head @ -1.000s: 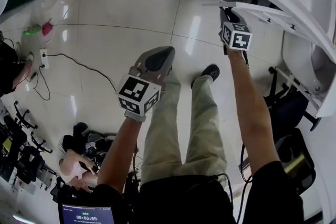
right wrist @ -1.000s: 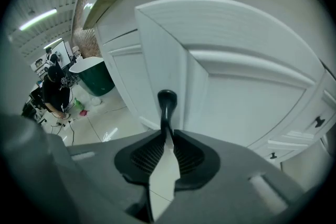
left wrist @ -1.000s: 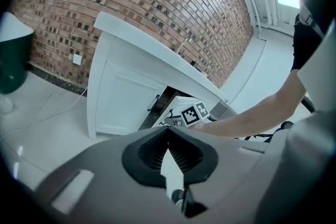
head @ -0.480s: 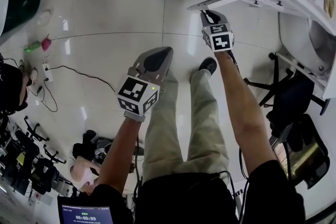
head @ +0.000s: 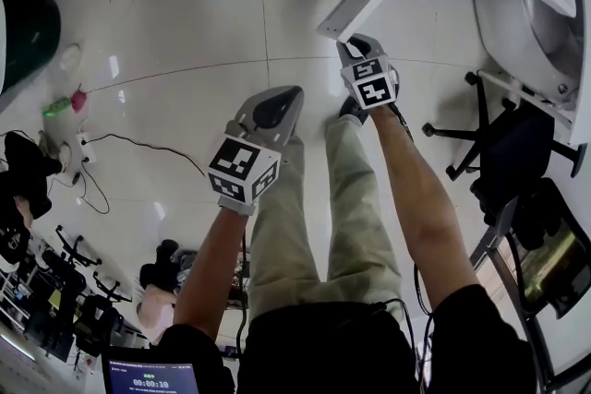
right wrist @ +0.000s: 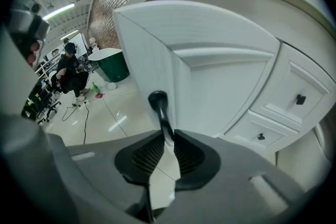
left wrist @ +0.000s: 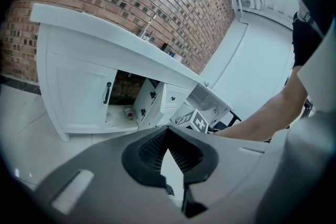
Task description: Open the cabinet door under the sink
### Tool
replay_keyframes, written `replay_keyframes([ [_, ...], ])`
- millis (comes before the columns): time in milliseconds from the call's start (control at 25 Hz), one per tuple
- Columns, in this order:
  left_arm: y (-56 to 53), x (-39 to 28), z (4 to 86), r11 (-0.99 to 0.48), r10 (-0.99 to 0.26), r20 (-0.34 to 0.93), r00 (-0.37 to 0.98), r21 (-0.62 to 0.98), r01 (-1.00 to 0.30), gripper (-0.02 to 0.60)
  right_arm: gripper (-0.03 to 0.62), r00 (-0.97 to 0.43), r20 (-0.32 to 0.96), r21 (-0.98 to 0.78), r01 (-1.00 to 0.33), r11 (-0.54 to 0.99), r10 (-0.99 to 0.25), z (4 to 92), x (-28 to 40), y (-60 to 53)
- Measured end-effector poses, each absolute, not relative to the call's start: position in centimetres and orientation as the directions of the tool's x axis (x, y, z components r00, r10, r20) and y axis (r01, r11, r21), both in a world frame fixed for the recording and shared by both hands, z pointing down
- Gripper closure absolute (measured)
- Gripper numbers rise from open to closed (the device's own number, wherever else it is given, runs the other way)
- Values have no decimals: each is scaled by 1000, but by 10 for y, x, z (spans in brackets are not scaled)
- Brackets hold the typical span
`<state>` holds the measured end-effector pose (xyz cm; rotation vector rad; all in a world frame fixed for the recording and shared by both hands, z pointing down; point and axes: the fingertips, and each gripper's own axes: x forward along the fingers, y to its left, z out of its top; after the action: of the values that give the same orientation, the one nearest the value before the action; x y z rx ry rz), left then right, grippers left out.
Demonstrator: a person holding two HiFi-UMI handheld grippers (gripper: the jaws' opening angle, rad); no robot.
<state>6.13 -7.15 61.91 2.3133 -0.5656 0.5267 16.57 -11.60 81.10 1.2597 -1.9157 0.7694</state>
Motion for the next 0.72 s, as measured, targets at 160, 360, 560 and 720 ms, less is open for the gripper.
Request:
replay_keyframes([
  [160,-63,85,619,-686,-228,510,829,520,-509,566,554,-247,818,-101,-951,293,-519,815,202,-83],
  [360,-49,113,613,-710,-205,511,835,509,-486,566,577,-75,835,-51,-997,58,-546,815,294,-35],
  [560,-38,135,610,-729,-197,515,834,492,-476,566,602,-7,864,-58,-994,-87,-504,818,374,6],
  [720,-23,158,600,-737,-196,517,833,483,-473,566,602,-2,867,-79,-988,-132,-498,807,395,53],
])
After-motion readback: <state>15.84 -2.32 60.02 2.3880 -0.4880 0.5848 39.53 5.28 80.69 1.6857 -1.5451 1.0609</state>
